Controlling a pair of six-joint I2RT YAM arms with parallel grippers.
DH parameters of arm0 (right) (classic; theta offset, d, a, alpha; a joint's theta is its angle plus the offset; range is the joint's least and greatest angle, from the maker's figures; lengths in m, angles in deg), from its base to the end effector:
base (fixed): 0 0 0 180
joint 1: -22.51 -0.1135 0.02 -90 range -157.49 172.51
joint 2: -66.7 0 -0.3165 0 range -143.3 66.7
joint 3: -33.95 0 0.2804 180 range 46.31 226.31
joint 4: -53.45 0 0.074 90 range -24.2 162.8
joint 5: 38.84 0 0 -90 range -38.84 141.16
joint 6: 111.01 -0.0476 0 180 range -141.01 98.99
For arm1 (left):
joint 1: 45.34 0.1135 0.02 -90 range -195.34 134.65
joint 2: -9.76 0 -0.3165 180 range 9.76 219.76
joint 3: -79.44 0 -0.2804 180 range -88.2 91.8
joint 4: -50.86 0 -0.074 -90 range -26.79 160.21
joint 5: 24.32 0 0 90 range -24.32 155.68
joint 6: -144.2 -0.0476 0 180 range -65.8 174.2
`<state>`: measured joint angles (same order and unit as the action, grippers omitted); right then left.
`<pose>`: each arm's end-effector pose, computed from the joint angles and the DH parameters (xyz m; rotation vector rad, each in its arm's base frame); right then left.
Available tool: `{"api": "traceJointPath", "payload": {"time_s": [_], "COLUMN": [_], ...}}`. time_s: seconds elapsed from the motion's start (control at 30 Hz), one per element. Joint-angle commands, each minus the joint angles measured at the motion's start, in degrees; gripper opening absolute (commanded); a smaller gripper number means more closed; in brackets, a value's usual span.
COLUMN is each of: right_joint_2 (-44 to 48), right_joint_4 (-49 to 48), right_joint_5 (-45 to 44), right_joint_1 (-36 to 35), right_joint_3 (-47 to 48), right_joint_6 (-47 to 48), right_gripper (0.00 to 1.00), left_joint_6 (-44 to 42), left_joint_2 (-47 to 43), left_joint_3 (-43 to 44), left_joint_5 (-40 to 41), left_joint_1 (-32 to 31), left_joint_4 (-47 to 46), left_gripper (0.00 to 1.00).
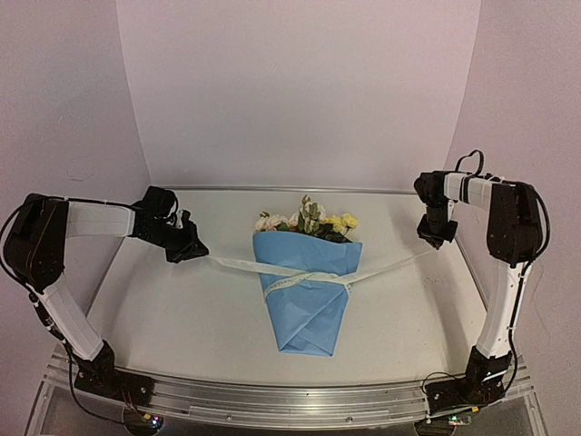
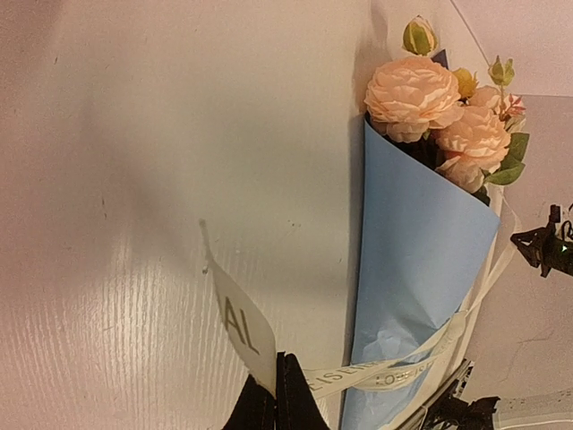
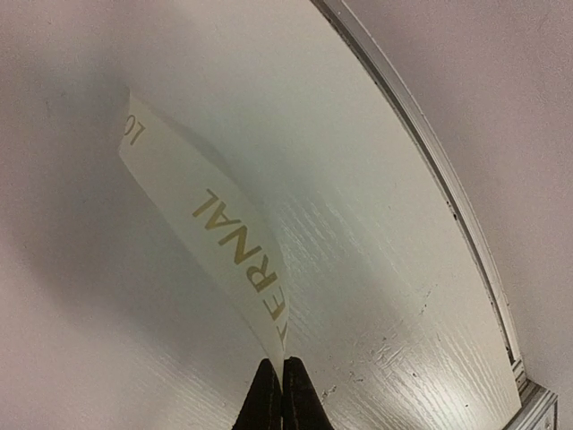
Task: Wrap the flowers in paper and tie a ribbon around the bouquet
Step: Tie the ribbon around the folded bouquet.
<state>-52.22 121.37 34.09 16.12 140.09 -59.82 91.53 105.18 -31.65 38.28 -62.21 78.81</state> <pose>0.4645 0.0380 0.2106 0.8326 2.7389 -0.3071 0.3462 -0.1279 0.2088 -0.2660 2.6362 -0.9589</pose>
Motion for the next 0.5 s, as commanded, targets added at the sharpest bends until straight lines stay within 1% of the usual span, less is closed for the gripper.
{"api": "traceJointPath", "payload": {"time_s": [0.0,0.13,0.27,0.3,0.37,0.47], "right_joint_2": [3.9,6.6,6.1,6.1,6.3,8.4], "right_joint_4": [2.5,2.5,2.6,2.6,2.3,1.0], "right_joint_5": [-2.7,-4.7,-2.7,-1.6,2.3,3.8], "right_joint_1": [0.3,1.2,3.2,3.2,2.7,-0.1], "right_joint_3": [-1.6,-5.4,-5.6,-5.4,-5.3,-6.7], "right_joint_6": [0.7,1.1,1.3,1.3,1.1,2.3], "right_gripper": [0.00,0.02,0.06,0.10,0.27,0.45], "left_joint_6": [-2.2,-1.8,-0.9,-0.4,0.1,0.7], "left_joint_2": [-1.3,1.4,2.9,3.3,4.5,6.0], "left_joint_3": [-0.3,1.0,0.4,0.3,0.8,2.1], "left_joint_5": [-5.9,-5.8,-5.0,-5.4,-5.7,-5.3], "left_joint_1": [-0.7,-3.3,-4.5,-4.8,-6.1,-8.0], "left_joint_4": [-1.7,-1.6,-2.4,-3.0,-3.6,-4.1], "left_gripper": [0.00,0.00,0.00,0.00,0.00,0.00]}}
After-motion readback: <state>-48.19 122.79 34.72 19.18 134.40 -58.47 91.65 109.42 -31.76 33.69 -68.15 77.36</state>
